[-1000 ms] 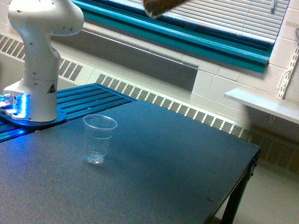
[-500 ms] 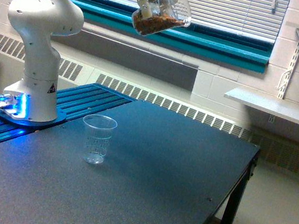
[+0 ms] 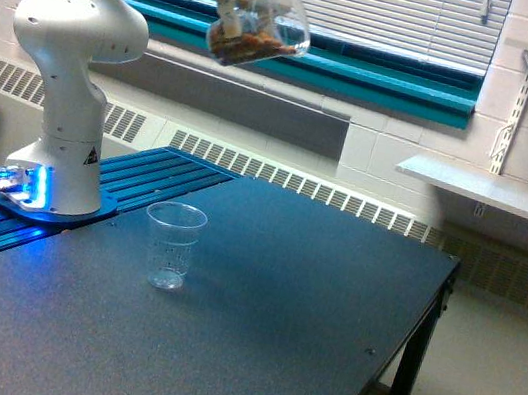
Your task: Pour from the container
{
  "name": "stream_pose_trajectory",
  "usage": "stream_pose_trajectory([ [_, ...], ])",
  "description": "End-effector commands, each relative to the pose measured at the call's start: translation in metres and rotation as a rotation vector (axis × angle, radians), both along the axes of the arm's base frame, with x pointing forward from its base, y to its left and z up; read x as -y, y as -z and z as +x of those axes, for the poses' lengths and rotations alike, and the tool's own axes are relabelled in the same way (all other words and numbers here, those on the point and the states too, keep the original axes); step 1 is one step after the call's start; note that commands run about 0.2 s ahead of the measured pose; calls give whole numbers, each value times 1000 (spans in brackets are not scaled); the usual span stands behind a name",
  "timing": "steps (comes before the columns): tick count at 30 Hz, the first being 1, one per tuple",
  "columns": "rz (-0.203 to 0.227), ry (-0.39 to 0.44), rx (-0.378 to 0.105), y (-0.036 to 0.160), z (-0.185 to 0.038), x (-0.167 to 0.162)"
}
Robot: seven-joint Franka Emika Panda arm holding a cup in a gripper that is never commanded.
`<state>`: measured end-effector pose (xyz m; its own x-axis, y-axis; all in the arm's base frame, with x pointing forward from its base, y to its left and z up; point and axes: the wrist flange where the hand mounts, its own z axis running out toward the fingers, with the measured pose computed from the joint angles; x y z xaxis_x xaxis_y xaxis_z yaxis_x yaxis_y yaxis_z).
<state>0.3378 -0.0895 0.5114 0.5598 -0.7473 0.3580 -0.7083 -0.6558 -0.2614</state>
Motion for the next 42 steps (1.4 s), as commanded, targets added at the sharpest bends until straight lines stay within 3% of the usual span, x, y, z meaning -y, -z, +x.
stream_pose_trajectory([
  [1,5,40,-33,11,-14,13],
  [15,48,61,-109,47,-32,15],
  [42,129,74,-224,96,-64,5],
])
